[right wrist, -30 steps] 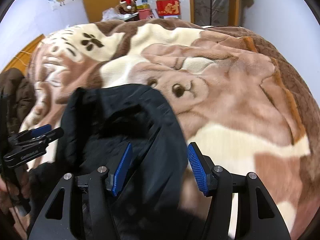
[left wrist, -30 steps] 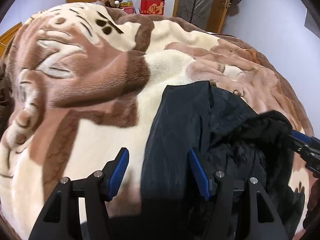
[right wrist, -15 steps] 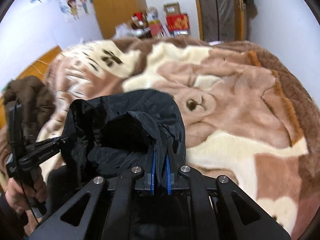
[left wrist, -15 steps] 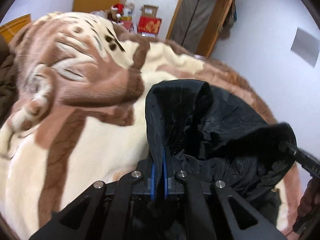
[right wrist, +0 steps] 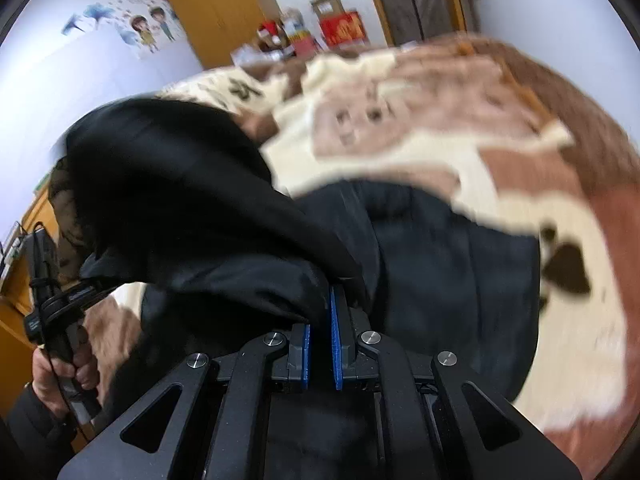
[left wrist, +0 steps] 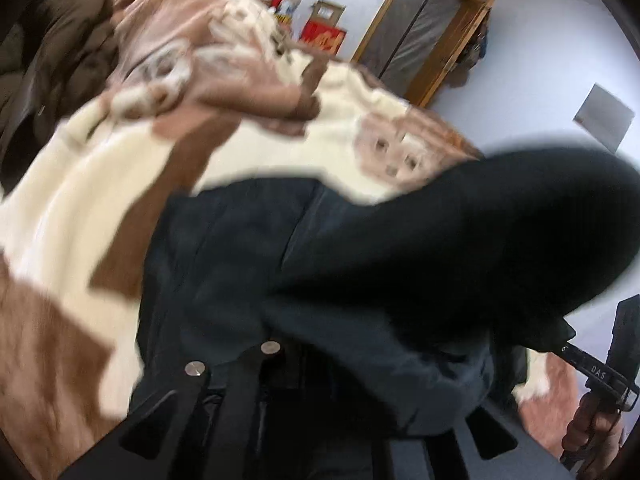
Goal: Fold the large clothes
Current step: 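Lift the hem with both tools and fold it over toward the hood, releasing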
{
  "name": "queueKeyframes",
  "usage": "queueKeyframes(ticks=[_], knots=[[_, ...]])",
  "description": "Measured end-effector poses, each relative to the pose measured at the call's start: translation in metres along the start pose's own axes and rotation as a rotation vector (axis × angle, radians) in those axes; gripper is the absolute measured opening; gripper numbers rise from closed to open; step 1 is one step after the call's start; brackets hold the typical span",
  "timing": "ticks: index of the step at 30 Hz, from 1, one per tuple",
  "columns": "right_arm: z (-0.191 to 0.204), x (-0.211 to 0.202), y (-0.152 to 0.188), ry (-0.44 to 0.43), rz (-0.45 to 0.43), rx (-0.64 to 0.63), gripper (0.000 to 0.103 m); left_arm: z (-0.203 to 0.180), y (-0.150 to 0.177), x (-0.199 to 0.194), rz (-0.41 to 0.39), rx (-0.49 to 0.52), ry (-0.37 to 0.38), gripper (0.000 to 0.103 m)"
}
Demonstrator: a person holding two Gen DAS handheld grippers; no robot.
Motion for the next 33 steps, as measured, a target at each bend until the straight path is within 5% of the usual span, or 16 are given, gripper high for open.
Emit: queueKeyframes(ticks=[9, 13, 17, 22, 26, 33], knots=[[-0.014, -0.011, 0.046, 0.033, 0.119, 0.006, 0.021, 0.036, 0.071, -0.031, 0.127, 0.002, -0.098, 0.014], [-0.014, -0.031, 0.045, 0.049, 0.084, 0.011, 0.022, 0.041, 0.065, -0.055, 0.076, -0.008, -0.116, 0.014], [0.005, -0.032, 0.019, -0.021, 0.008, 0.043, 0.026, 0.006, 0.034, -0.055, 0.004, 0.025, -0.021, 0.017], [0.043, 0.01, 0.021, -0.091, 0.034, -0.023, 0.028, -0.043, 0.045, -0.01, 0.057, 0.147, 0.072, 0.023], [0.034, 0.066, 0.053, -0.037, 0.162, -0.018, 0.027, -0.027, 0.08, 0.035, 0.166, 0.133, 0.012, 0.023], [0.03, 0.097, 0.08, 0.011, 0.173, -0.096, 0.025, -0.022, 0.093, 0.057, 0.143, 0.186, -0.043, 0.022]])
Point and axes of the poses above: each gripper's, at about its wrist camera, not at the fingertips, and x roughly the way its jaws point, z to its left, y to its underside, the point moved 3 cm from there along x, roughly the way its jaws point, and after that the axes turned 6 degrees about -z, right-handed, at the moved point
